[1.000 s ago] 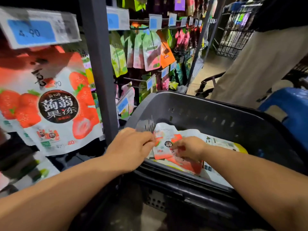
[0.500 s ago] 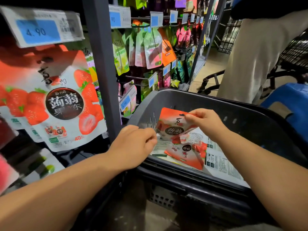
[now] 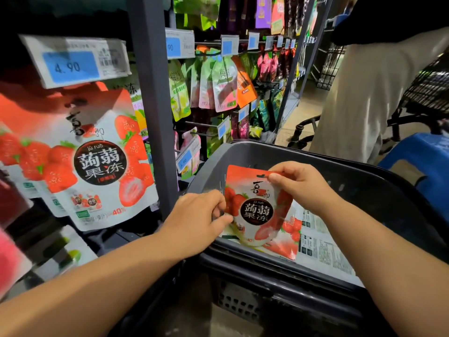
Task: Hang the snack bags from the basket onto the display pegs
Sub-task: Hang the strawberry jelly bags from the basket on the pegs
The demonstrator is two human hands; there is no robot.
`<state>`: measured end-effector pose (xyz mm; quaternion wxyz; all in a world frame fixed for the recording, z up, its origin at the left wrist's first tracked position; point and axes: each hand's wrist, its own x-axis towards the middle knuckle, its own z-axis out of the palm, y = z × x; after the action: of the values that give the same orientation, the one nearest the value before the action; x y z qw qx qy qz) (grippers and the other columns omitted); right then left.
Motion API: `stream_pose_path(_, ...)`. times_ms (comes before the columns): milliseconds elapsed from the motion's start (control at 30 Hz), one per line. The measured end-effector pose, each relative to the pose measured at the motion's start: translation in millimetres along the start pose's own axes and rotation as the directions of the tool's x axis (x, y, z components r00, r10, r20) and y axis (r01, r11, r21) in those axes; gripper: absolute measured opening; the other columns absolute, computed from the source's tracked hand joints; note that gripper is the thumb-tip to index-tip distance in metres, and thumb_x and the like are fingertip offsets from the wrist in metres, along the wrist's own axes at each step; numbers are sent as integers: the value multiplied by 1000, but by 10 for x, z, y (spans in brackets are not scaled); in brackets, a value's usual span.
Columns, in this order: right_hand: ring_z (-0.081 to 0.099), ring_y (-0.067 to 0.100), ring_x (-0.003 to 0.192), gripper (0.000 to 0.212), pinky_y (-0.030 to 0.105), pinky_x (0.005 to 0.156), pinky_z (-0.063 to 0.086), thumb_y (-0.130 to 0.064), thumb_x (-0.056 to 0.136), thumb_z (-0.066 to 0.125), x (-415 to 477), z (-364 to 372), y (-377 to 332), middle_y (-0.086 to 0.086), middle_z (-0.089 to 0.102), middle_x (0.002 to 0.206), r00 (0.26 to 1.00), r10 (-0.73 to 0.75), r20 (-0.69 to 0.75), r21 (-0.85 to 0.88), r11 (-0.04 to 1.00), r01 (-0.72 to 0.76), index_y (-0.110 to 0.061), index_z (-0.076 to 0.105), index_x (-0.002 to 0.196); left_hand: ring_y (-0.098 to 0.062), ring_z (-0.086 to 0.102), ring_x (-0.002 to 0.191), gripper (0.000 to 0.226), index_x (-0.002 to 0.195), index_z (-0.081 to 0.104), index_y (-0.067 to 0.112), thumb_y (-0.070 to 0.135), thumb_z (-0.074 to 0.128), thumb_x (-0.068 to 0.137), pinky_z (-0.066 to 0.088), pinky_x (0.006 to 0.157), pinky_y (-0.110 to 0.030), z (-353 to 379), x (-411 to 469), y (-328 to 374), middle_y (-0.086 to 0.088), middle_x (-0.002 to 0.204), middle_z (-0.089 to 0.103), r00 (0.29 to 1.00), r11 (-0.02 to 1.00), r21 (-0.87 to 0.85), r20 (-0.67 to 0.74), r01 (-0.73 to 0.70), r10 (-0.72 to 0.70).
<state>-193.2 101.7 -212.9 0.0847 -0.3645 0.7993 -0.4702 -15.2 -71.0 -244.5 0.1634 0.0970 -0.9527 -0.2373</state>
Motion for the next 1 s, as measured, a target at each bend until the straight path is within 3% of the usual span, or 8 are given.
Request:
stream_pose_path(167, 65, 4, 68, 37, 20, 60, 50, -10, 94, 64, -68, -72, -201, -9, 71, 72, 997, -82, 7, 230, 970, 79, -41, 74, 74, -17, 45, 113, 67, 117, 34, 30, 62, 71, 73, 36, 97, -33, 15, -18, -5, 11, 114, 38, 989, 987, -57, -2, 147, -148)
stream_pose_path(267, 66, 7, 72, 25, 22, 64, 55, -19, 87, 68, -113, -90, -310, -8, 71, 74, 989, -144, 22, 296, 946, 131, -40, 75, 75, -18, 40, 134, 113, 141, 16, 36, 74, 76, 54, 32, 111, -41, 6, 44, -10, 13, 141, 43, 978, 970, -141, 89, 200, -189)
stream_pose_path(367, 67, 8, 76, 18, 23, 70, 55, -24, 82, 63, -134, -38, -351, -8, 72, 77, 980, -199, 31, 289, 940, 181, -36, 76, 77, -14, 45, 133, 124, 144, 10, 45, 76, 77, 44, 34, 112, -42, 12, 117, -11, 26, 126, 55, 977, 960, -196, 101, 202, -185)
stream_pose_path(433, 66, 4, 77, 16, 21, 72, 54, -18, 84, 65, -133, -14, -386, -11, 71, 79, 975, -223, 20, 286, 935, 208, -30, 74, 80, -12, 52, 122, 117, 144, 25, 38, 71, 81, 47, 41, 105, -37, 1, 156, -5, 27, 113, 58, 966, 943, -213, 87, 256, -243)
stream_pose_path(600, 65, 4, 76, 22, 23, 72, 55, -7, 91, 65, -134, 37, -380, -13, 71, 78, 976, -212, -40, 326, 921, 213, -26, 72, 83, -6, 67, 85, 69, 94, 71, 28, 75, 75, 43, 53, 85, -33, -23, 179, 12, 13, 83, 74, 946, 903, -281, 75, 324, -316)
stream_pose_path(767, 66, 24, 81, 30, 45, 78, 55, -30, 70, 79, -73, 84, -289, 8, 68, 86, 995, -88, -52, 540, 836, 102, -40, 69, 96, 8, 56, 50, 26, 60, 63, 27, 38, 83, 73, 43, 62, -24, -45, 145, 113, 19, 51, 63, 940, 850, -423, 8, 313, -342)
stream_pose_path(867, 68, 16, 69, 76, 31, 58, 54, -29, 58, 78, -33, 56, -217, 4, 68, 79, 998, -32, 59, 665, 746, -15, -26, 48, 128, 9, 50, 40, 36, 53, 53, 26, 22, 79, 78, 35, 49, -9, -98, 160, 200, 18, 38, 53, 927, 788, -554, -76, 267, -368)
stream_pose_path(1000, 69, 19, 72, 60, 31, 62, 53, -23, 63, 79, -108, 167, -176, 9, 71, 84, 968, -6, 250, 521, 844, -129, -5, 57, 116, 6, 57, 48, 20, 65, 64, 23, 24, 80, 77, 39, 54, -9, -133, 216, 234, 21, 46, 61, 902, 711, -669, -142, 216, -407)
